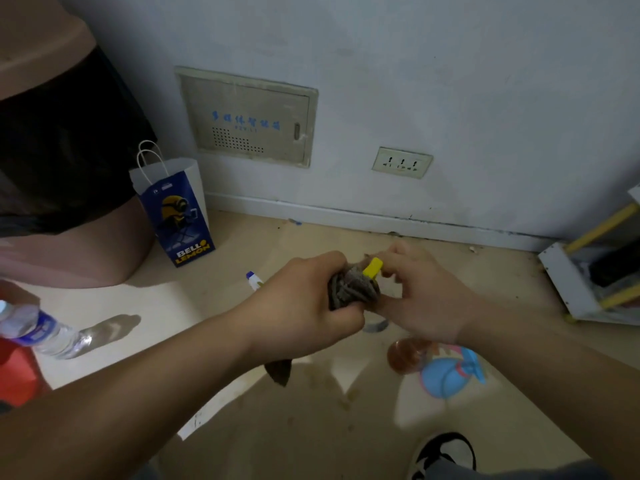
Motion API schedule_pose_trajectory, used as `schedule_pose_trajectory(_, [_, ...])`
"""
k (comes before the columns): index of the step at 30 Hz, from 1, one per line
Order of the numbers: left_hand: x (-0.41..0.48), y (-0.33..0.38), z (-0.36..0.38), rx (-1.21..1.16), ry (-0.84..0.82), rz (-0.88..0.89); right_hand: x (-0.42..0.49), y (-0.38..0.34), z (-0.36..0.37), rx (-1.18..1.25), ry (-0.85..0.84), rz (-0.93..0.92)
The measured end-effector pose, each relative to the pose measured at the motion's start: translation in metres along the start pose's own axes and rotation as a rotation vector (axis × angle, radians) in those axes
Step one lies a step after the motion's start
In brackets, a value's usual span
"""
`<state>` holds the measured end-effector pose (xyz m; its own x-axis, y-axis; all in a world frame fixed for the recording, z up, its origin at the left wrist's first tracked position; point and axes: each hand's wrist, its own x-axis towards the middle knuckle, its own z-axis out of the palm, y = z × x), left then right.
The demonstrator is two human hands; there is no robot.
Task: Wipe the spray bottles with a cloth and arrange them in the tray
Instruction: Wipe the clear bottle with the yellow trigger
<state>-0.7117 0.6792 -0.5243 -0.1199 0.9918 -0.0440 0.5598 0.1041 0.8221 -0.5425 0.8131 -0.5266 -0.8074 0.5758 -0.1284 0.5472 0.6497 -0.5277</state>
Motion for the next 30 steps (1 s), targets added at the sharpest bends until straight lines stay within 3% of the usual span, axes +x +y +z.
schedule_pose_trajectory(2, [0.002,-0.002,0.002,-0.005,0.066,-0.041,0.001,-0.006,-0.003,0.092,-0.011,0.144])
schedule_pose_trajectory(7, [-0.004,-0.014,0.019,0.104,0.158,-0.113,0.001,-0.019,0.002,0.88,-0.152,0.562])
schedule_pose_trajectory(11, [-0.011,-0.015,0.029,0.179,0.171,-0.077,-0.001,-0.024,0.013,1.038,-0.334,0.688])
schedule_pose_trajectory(14, [-0.01,-0.013,0.032,0.116,0.204,-0.073,0.002,-0.022,0.018,1.133,-0.321,0.678])
schedule_pose_trajectory(19, [-0.013,0.006,0.033,-0.193,0.045,-0.072,0.003,-0.017,0.007,0.992,-0.196,0.691])
schedule_pose_trajectory(23, [-0.006,0.003,0.012,-0.379,0.191,-0.326,0.0,-0.008,-0.007,0.734,0.037,0.526])
schedule_pose_trajectory(26, [0.002,-0.004,-0.002,-0.56,0.33,-0.524,-0.003,-0.004,-0.021,0.603,0.098,0.368])
schedule_pose_trajectory(30, [0.003,-0.004,0.001,-0.565,0.331,-0.512,-0.006,-0.004,-0.022,0.518,0.097,0.316])
